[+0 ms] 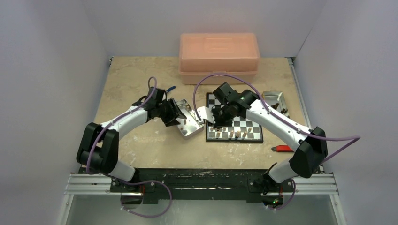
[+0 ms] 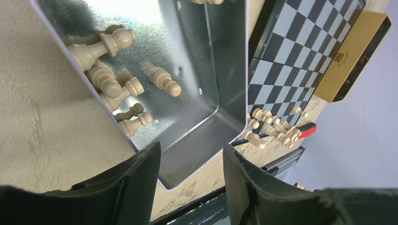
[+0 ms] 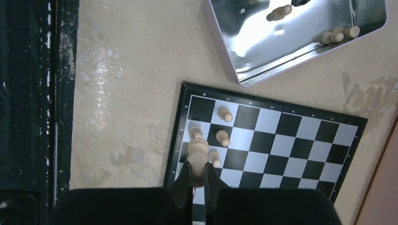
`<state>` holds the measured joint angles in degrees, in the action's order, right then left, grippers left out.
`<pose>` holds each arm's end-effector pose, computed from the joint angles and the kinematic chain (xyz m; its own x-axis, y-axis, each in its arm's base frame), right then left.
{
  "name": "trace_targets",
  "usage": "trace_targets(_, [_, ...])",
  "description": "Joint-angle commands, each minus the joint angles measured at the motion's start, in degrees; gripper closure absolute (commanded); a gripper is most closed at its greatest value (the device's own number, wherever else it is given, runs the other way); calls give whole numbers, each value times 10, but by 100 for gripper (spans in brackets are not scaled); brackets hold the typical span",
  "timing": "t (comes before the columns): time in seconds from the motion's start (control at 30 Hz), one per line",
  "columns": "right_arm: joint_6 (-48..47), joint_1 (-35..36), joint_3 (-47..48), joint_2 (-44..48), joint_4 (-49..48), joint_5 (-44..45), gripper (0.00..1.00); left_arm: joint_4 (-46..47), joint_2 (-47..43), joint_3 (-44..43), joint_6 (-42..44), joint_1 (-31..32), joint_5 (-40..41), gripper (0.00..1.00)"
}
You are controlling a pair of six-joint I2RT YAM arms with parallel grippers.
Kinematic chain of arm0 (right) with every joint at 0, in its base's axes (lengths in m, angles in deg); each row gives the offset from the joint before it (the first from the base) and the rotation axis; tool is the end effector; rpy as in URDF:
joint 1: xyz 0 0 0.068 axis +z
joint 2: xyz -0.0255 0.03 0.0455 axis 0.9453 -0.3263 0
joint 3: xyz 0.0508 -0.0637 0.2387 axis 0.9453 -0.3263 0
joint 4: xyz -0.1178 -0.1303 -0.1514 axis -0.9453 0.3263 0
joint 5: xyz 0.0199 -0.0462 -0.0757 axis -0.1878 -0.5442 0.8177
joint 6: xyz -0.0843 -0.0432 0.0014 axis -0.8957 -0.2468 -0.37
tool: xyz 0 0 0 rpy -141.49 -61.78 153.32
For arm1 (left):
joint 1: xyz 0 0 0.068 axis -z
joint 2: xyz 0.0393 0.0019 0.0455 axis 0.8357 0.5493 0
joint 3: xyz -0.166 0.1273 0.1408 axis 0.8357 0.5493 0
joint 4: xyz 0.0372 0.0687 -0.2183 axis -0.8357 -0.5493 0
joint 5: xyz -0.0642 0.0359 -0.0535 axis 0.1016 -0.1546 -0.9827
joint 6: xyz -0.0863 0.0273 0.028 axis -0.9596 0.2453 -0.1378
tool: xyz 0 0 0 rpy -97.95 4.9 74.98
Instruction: Set up the chess pieces on the board
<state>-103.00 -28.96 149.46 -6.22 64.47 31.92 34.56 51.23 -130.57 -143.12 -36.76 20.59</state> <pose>0.1945 0.2109 0.2380 0.2280 -0.8574 -0.4614 -0.9705 -0.1618 -0.1789 0.2724 -0.1318 0.1523 -0.8606 -0.5034 -0.0772 -0.3461 0.6893 -0.6364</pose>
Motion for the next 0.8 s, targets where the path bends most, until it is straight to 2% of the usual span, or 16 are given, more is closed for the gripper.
trace_targets(0.0, [8,-13,-6,56,44,11,100,37,-56,6,56,-3,-7,45])
trace_targets(0.2, [-28,-113,-26,128,119,-6,100,-3,-164,-3,132,-5,23,25])
trace_targets(0.33, [-29,-155,-61,179,139,16,100,-30,-230,-16,182,-16,7,12])
trace_targets(0.43, [-36,-206,-90,195,143,27,100,-82,-258,-51,236,-34,-21,10])
trace_targets(0.53, [-40,-256,-125,188,137,41,100,-151,-279,-90,303,-45,-16,8])
trace_targets(0.67, [-23,-281,-153,170,119,43,100,-216,-304,-106,404,-46,51,8])
trace_targets(0.77, [-5,-286,-163,154,103,45,100,-225,-328,-82,439,-46,100,8])
